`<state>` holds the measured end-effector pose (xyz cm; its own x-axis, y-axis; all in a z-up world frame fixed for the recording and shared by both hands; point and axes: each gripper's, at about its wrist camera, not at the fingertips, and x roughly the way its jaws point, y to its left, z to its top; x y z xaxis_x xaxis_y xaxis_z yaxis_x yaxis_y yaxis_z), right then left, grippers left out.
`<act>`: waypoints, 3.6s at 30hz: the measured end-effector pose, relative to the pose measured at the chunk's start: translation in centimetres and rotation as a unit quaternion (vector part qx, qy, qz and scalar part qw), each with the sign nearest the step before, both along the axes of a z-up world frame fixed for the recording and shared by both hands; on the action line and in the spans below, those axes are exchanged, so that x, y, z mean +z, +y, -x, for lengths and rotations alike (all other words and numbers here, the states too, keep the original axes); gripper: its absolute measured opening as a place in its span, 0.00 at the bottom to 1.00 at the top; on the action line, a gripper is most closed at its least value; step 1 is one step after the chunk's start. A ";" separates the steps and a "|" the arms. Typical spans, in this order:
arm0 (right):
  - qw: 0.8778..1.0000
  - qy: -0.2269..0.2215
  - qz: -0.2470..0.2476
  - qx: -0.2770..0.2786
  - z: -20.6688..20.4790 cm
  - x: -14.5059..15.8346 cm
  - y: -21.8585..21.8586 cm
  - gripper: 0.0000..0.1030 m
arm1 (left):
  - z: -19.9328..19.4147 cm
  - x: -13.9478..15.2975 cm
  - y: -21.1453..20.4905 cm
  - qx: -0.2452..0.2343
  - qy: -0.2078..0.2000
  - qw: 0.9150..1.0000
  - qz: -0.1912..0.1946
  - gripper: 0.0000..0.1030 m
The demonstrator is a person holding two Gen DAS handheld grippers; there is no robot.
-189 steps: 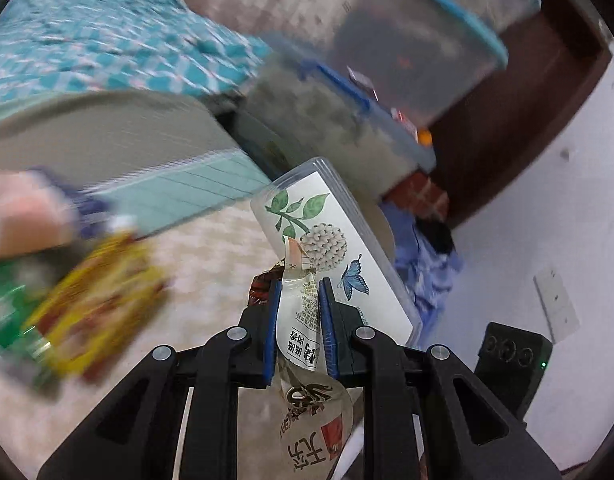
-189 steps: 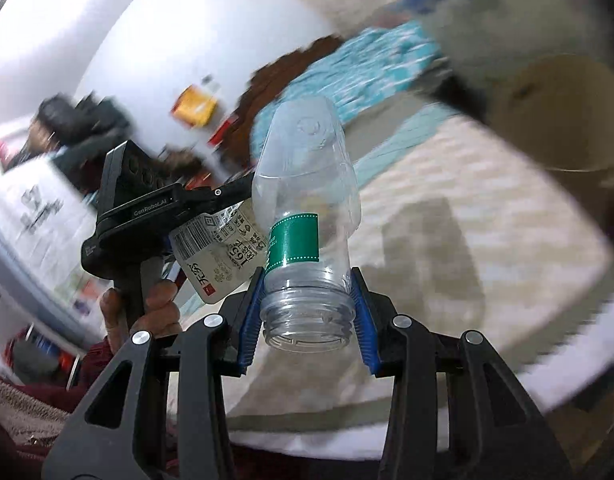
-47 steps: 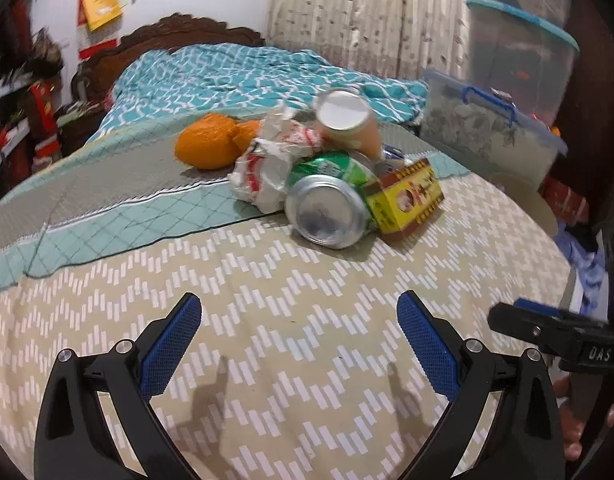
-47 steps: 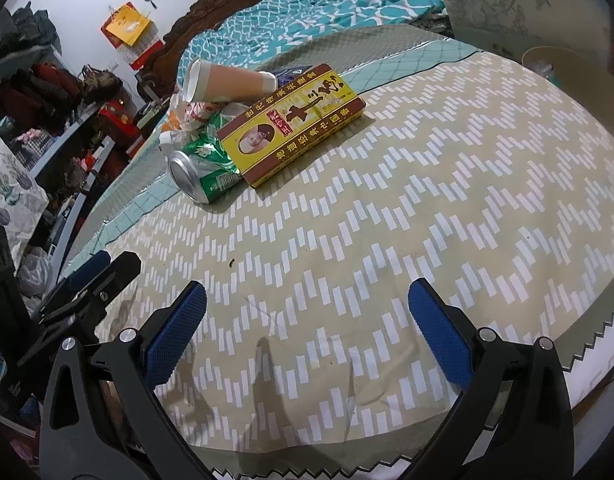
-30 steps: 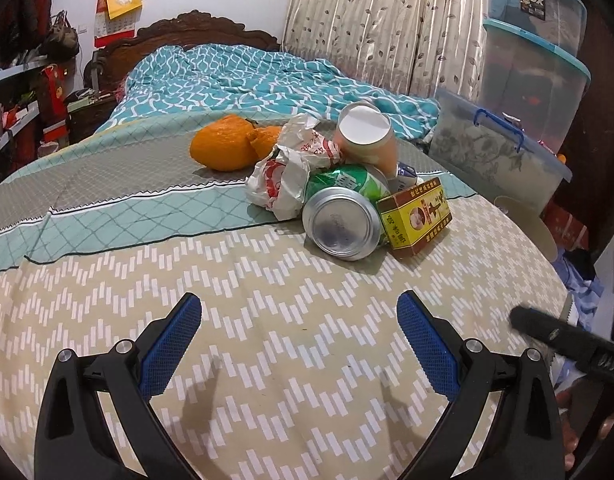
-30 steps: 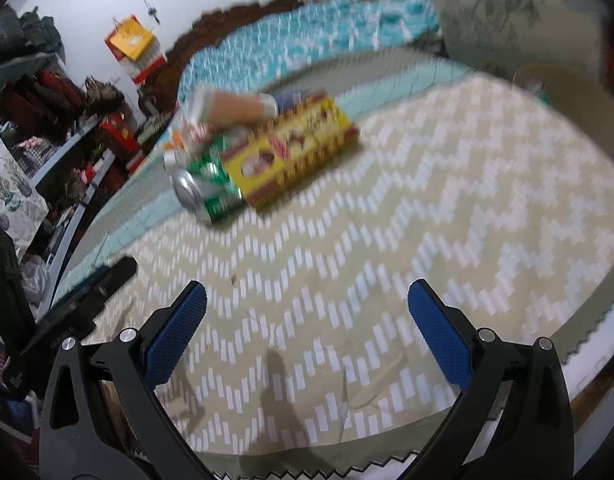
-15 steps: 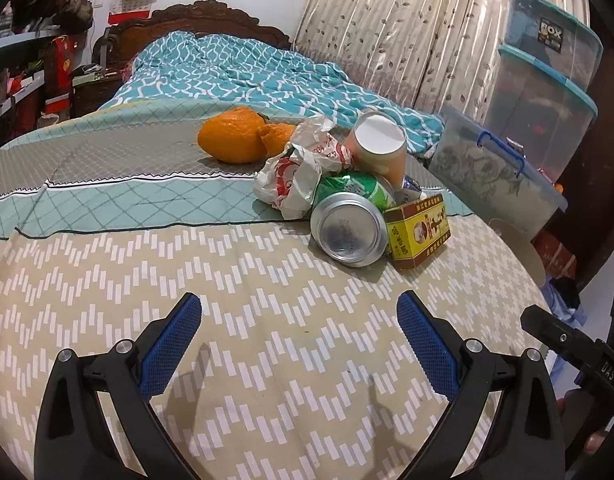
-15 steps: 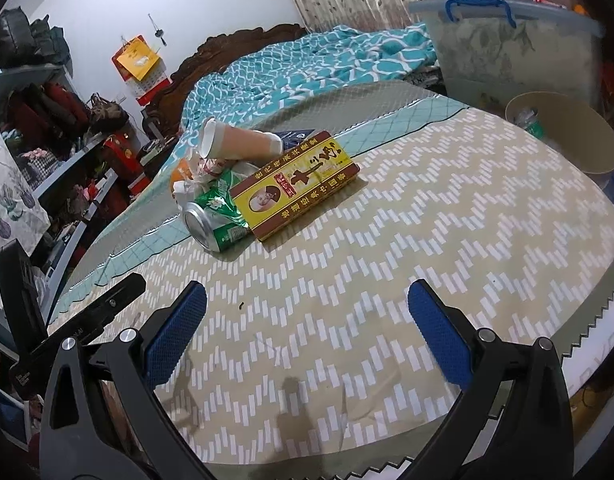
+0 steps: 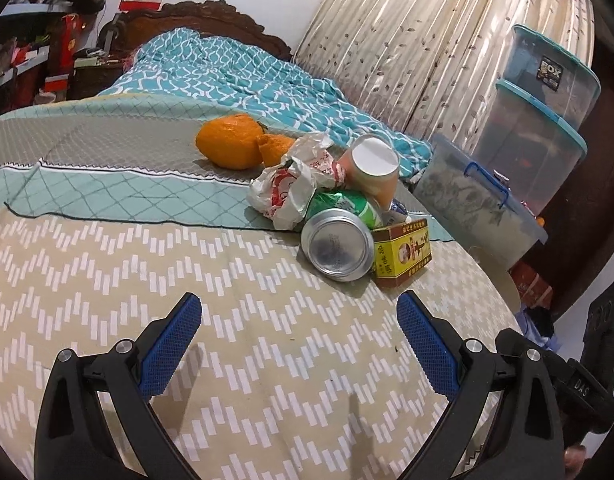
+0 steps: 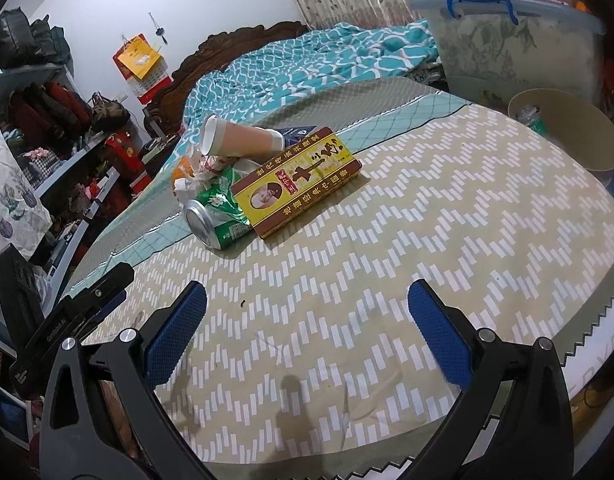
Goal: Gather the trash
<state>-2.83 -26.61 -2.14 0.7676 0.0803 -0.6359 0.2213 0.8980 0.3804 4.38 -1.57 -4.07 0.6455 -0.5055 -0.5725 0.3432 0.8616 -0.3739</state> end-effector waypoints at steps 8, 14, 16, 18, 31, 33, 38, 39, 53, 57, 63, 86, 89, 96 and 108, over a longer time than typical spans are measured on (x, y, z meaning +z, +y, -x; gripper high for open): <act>1.000 0.000 0.000 0.001 0.0 -0.1 -0.1 0.97 | 0.4 0.3 -1.3 -0.018 -0.014 0.999 -0.032 0.91; 1.000 -0.005 0.000 -0.003 0.2 -0.2 -0.2 0.97 | 0.3 0.2 -1.6 -0.024 -0.010 0.999 -0.042 0.91; 1.000 -0.007 0.000 -0.006 0.3 -0.2 -0.3 0.97 | 0.2 0.1 -1.5 -0.020 -0.008 0.999 -0.044 0.91; 1.000 -0.007 -0.002 -0.007 0.4 -0.3 -0.3 0.97 | 0.2 0.1 -1.5 -0.019 -0.006 0.999 -0.044 0.91; 1.000 -0.012 0.001 0.000 -0.2 0.0 -0.5 0.97 | 0.3 0.1 -1.7 -0.021 -0.009 0.998 -0.055 0.91; 1.000 -0.013 0.001 0.002 -0.4 0.1 -0.5 0.97 | 0.3 0.0 -1.6 -0.019 -0.007 0.998 -0.054 0.91; 1.000 -0.006 0.000 0.014 -0.9 -0.1 -0.4 0.89 | 0.1 0.0 -1.6 -0.017 -0.003 0.999 -0.051 0.91; 1.000 -0.005 -0.001 0.016 -1.0 -0.1 -0.4 0.88 | 0.1 0.0 -1.6 -0.018 -0.004 0.998 -0.052 0.91; 1.000 -0.001 -0.006 0.025 -2.5 -0.1 -0.7 0.74 | 0.3 0.0 -2.2 -0.033 -0.008 0.998 -0.059 0.91; 1.000 0.002 -0.009 0.025 -2.8 -0.3 -0.8 0.74 | 0.2 0.0 -2.3 -0.037 -0.007 0.998 -0.059 0.91; 1.000 0.005 -0.011 0.027 -2.8 -0.6 -0.7 0.74 | 0.3 -0.1 -2.3 -0.038 -0.007 0.997 -0.060 0.91; 0.999 0.007 -0.013 0.029 -2.9 -0.8 -0.6 0.74 | 0.3 -0.2 -2.7 -0.042 -0.006 0.997 -0.065 0.91; 0.999 0.007 -0.013 0.029 -2.9 -0.8 -0.6 0.74 | 0.3 -0.2 -2.7 -0.042 -0.006 0.997 -0.064 0.91; 0.999 0.011 -0.017 0.028 -2.9 -1.2 -0.6 0.75 | 0.3 -0.1 -2.7 -0.042 -0.006 0.997 -0.065 0.91; 1.000 0.003 -0.007 0.027 -2.8 -0.5 -0.8 0.75 | 0.1 -0.3 -2.6 -0.042 0.001 0.997 -0.060 0.91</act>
<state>-0.07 -27.45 -2.63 0.7583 0.1303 -0.6388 0.1754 0.9030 0.3923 4.25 -4.12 -4.35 0.6028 -0.4861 -0.6328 0.4160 0.8682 -0.2707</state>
